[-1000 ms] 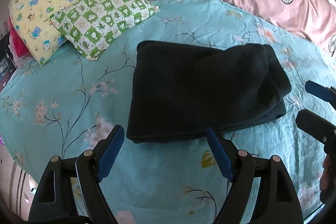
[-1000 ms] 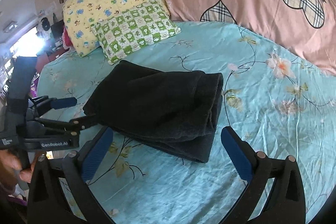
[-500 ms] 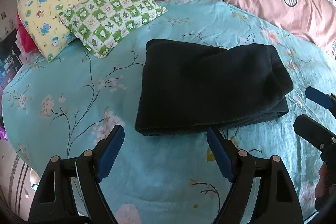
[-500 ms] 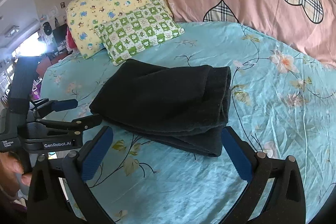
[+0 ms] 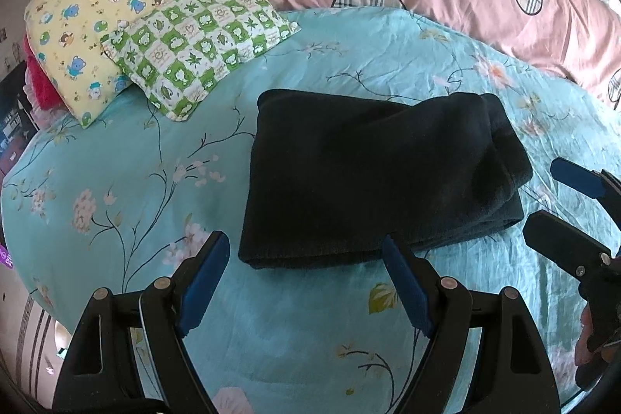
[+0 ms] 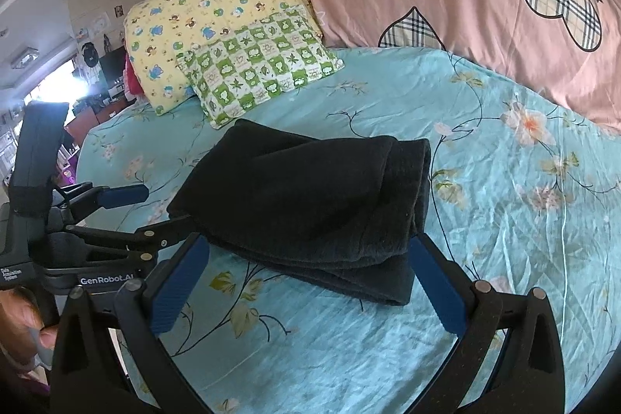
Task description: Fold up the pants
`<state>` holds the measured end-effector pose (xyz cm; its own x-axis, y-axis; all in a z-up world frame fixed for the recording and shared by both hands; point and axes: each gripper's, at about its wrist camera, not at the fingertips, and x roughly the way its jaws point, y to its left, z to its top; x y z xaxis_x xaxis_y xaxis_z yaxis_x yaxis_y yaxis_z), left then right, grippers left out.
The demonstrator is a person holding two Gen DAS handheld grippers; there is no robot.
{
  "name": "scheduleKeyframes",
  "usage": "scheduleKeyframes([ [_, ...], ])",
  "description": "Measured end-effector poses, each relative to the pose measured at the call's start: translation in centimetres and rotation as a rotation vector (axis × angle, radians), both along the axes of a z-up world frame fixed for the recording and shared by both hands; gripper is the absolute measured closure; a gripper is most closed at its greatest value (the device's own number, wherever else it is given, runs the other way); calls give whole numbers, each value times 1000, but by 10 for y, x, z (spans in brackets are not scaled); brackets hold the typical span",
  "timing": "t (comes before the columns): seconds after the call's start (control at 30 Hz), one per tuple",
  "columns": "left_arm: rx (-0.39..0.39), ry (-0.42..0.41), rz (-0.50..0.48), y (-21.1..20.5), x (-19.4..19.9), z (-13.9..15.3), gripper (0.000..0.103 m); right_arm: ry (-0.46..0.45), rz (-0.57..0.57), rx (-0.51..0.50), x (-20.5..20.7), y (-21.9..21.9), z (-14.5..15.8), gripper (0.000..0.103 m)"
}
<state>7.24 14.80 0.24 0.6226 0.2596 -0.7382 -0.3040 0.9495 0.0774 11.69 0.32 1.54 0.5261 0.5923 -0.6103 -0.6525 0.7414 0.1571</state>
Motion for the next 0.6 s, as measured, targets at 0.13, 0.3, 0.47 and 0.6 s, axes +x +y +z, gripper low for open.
scheduleKeyframes([
  [0.13, -8, -2, -1, 3, 6, 1, 21, 10, -13, 14, 7, -1, -1, 1],
  [0.3, -16, 2, -1, 6, 14, 1, 21, 17, -16, 24, 13, -2, -2, 1],
  [0.47, -19, 0, 0, 9, 20, 1, 21, 24, -14, 28, 16, -3, -5, 1],
  [0.6, -21, 0, -11, 7, 22, 0, 21, 31, -18, 28, 20, -4, -7, 1],
])
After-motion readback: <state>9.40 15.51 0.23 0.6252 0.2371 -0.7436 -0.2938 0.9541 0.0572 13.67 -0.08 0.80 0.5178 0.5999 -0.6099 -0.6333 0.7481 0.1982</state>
